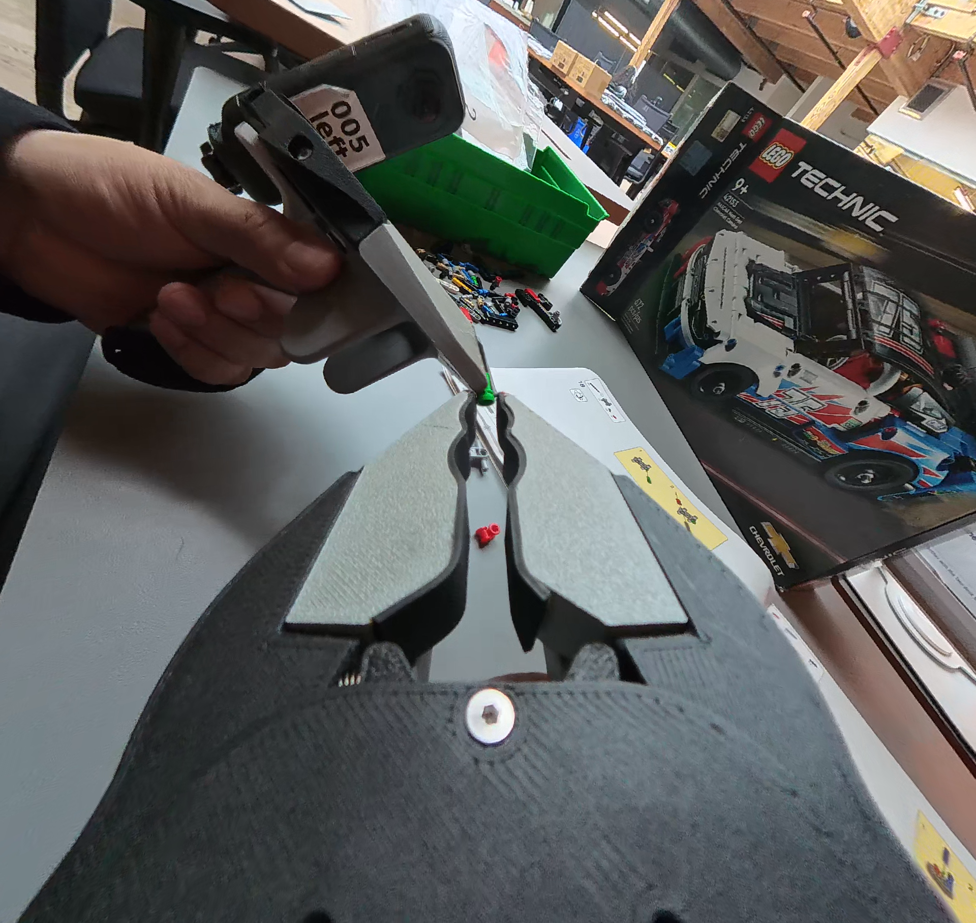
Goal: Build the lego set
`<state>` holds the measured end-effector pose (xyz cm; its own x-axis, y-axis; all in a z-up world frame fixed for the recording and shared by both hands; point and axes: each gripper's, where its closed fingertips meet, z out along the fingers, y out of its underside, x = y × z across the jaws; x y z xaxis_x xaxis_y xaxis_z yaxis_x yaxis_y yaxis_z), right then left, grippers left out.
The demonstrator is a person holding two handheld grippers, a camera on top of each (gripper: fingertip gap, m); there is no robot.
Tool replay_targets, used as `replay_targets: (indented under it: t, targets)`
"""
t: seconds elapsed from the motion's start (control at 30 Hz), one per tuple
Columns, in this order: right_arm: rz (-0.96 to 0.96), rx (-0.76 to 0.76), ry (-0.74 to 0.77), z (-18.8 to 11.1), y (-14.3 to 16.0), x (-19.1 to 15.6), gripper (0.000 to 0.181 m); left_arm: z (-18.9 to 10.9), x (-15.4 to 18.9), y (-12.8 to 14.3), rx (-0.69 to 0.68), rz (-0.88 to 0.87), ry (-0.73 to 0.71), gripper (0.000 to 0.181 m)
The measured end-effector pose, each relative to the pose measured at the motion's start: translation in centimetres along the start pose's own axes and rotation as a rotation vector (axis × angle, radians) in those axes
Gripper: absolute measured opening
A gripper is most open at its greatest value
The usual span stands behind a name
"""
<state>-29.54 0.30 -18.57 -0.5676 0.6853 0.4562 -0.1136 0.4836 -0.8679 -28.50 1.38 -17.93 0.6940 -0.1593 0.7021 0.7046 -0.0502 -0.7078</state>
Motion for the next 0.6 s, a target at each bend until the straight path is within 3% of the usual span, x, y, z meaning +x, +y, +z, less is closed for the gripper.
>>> replay_targets:
  t: [0.6]
  targets:
    - [-0.037, -0.01, -0.004, -0.02, 0.09, -0.38, 0.003, -0.21, -0.39, 0.24, -0.015, -0.025, -0.005, 0.002]
